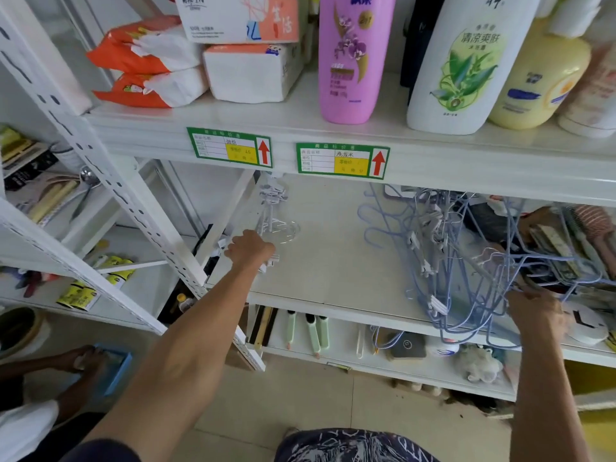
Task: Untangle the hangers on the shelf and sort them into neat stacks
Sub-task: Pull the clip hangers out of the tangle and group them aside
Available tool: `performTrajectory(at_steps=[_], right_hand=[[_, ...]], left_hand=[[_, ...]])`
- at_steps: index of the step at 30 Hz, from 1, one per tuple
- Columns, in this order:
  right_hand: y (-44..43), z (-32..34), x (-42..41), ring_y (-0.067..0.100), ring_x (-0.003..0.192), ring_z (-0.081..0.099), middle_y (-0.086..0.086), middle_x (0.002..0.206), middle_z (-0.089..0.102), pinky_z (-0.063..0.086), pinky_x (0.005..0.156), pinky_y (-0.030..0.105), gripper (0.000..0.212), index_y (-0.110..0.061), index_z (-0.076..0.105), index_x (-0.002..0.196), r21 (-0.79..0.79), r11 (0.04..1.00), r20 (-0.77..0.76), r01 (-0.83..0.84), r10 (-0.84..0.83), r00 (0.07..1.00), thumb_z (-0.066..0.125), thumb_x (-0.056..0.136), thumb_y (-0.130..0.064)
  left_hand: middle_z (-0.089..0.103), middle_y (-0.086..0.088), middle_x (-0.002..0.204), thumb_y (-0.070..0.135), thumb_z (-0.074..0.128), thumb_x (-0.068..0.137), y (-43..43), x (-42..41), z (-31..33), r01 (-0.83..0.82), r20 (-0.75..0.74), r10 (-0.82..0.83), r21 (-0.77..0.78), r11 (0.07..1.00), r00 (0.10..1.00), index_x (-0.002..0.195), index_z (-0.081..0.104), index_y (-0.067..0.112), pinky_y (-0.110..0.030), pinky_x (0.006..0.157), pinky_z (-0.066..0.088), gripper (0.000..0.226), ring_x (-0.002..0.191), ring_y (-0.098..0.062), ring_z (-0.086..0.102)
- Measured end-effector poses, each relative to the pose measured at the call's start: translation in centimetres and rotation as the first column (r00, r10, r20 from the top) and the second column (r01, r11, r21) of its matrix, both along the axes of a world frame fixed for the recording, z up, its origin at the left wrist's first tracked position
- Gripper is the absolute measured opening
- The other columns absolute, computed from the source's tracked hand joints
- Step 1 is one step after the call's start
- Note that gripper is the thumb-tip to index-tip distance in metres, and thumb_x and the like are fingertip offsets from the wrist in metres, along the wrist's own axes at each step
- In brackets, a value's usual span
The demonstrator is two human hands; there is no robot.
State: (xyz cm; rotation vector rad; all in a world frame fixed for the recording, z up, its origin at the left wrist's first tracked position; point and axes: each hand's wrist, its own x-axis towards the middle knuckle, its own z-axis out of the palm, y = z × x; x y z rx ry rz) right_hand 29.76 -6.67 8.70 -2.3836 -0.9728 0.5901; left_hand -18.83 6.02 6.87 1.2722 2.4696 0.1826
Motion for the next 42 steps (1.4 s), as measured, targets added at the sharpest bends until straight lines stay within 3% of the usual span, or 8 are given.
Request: performTrajectory(at_steps=[4,9,19,23,27,32,37,42], right_hand=[[0.0,-0.3,0.3,0.038,0.117,0.048,0.022,0.124,0.057,0.037,0.101,0.045,0.045,-0.011,0.060,0.123,-0.028,0.997,-0.036,0.071,-0.072,0.997,0.056,0.083,-0.032],[0.4,-0.5,0.1,0.042,0.113,0.050,0.026,0.119,0.060,0.042,0.098,0.047,0.049,-0.023,0.063,0.126,-0.027,0.990,-0.019,0.141,-0.141,0.990,0.061,0.078,-0.030],[0.1,0.2,-0.6,0.039,0.126,0.040,0.026,0.135,0.048,0.034,0.105,0.042,0.051,-0.017,0.051,0.138,0.020,0.985,-0.056,0.171,-0.169,0.984,0.058,0.088,-0.025],[0.0,0.1,-0.5,0.039,0.126,0.040,0.025,0.134,0.050,0.035,0.104,0.044,0.056,-0.019,0.050,0.139,0.011,0.984,-0.058,0.177,-0.176,0.983,0.061,0.084,-0.024],[-0.1,0.3,-0.7,0.039,0.123,0.043,0.024,0.133,0.050,0.038,0.101,0.044,0.057,-0.018,0.051,0.137,-0.010,0.982,-0.064,0.191,-0.191,0.979,0.061,0.082,-0.024],[-0.2,-0.2,-0.9,0.036,0.119,0.046,0.023,0.121,0.057,0.034,0.103,0.043,0.076,-0.027,0.051,0.137,0.009,0.984,-0.085,0.177,-0.175,0.981,0.049,0.063,-0.043],[-0.7,1.3,-1.9,0.039,0.123,0.037,0.022,0.131,0.048,0.034,0.103,0.045,0.056,-0.022,0.049,0.136,0.038,0.984,-0.084,0.173,-0.170,0.982,0.056,0.081,-0.018],[-0.9,1.5,-1.5,0.037,0.119,0.040,0.019,0.128,0.050,0.038,0.099,0.043,0.058,-0.022,0.051,0.136,0.061,0.989,-0.042,0.132,-0.129,0.991,0.054,0.079,-0.013]], left_hand=[[0.049,-0.019,0.132,0.029,0.065,0.082,0.1,0.9,0.1,0.073,-0.164,-0.077,-0.031,0.997,0.983,0.127,0.047,0.009,-0.048,0.102,0.037,0.053,0.124,-0.038,0.048],[0.050,-0.018,0.128,0.030,0.068,0.081,0.5,0.8,-0.4,0.093,-0.101,-0.096,-0.035,0.995,0.990,0.130,0.043,0.006,-0.045,0.092,0.047,0.060,0.117,-0.034,0.051],[0.056,-0.014,0.120,0.042,0.060,0.080,1.0,1.4,-0.8,0.143,-0.285,-0.202,-0.216,0.966,0.937,0.125,0.053,0.008,-0.042,0.086,0.040,0.057,0.112,-0.032,0.051],[0.062,-0.005,0.096,0.028,0.060,0.078,1.5,0.6,-0.4,0.169,-0.196,-0.193,-0.132,0.977,0.961,0.114,0.064,0.014,-0.038,0.077,0.040,0.038,0.099,-0.029,0.060],[0.068,-0.005,0.095,0.019,0.060,0.083,2.1,-0.9,-0.1,0.202,-0.176,-0.212,-0.075,0.977,0.961,0.117,0.064,0.013,-0.034,0.070,0.049,0.035,0.094,-0.028,0.066],[0.064,0.000,0.080,0.028,0.057,0.078,3.2,-2.5,-1.5,0.206,-0.147,-0.228,-0.151,0.967,0.962,0.093,0.060,0.016,-0.034,0.072,0.051,0.019,0.083,-0.025,0.065],[0.065,-0.003,0.067,0.040,0.056,0.061,7.1,-5.3,-7.4,0.206,-0.041,-0.219,-0.214,0.955,0.975,0.085,0.068,0.015,-0.036,0.067,0.058,0.037,0.063,-0.024,0.062],[0.070,-0.006,0.062,0.043,0.061,0.064,4.3,-2.5,-2.1,0.214,0.019,-0.213,-0.142,0.967,0.977,0.076,0.069,0.012,-0.035,0.064,0.060,0.035,0.062,-0.026,0.069]])
